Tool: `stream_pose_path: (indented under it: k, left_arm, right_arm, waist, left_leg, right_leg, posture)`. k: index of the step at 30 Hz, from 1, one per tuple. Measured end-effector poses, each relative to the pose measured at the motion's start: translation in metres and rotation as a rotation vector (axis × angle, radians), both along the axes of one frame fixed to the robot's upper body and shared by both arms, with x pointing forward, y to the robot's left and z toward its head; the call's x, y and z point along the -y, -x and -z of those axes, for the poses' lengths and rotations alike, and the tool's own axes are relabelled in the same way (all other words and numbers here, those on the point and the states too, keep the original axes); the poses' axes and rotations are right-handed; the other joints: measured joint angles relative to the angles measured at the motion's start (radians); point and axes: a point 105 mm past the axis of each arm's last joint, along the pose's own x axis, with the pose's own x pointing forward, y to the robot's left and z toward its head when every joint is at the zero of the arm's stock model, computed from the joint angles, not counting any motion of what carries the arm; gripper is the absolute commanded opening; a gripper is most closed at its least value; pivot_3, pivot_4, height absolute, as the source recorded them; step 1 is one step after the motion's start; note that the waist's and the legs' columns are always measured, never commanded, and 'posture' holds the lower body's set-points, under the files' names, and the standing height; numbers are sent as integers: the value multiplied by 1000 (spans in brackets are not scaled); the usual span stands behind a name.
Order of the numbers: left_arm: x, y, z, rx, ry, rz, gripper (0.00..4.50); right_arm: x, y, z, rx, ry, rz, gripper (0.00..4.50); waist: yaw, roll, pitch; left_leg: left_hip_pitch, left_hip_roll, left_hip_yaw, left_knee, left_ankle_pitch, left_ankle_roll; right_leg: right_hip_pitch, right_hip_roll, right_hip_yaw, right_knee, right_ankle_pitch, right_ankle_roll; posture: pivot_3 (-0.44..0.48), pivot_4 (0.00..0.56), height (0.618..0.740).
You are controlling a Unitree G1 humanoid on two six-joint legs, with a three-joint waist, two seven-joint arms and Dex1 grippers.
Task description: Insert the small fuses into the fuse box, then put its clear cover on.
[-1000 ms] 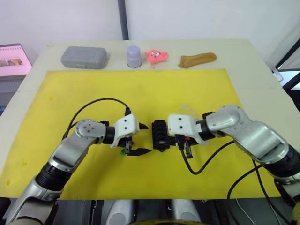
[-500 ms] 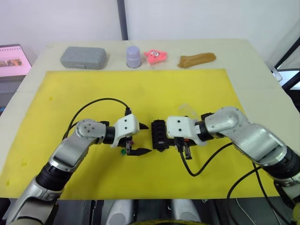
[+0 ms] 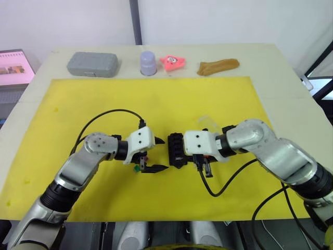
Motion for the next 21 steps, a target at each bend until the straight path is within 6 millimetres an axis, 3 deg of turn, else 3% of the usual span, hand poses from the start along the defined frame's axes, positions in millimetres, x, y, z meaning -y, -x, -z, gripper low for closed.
stream_pose_path:
  k: [21]
  left_arm:
    - [3, 0, -1, 1, 13, 3, 4461]
  right_arm:
    - [0, -2, -1, 41, 17, -20, 0]
  waist:
    - [0, 0, 0]
  left_leg:
    - [0, 0, 0, 0, 0, 0]
  right_leg:
    - [0, 0, 0, 0, 0, 0]
  posture:
    - [0, 150, 740]
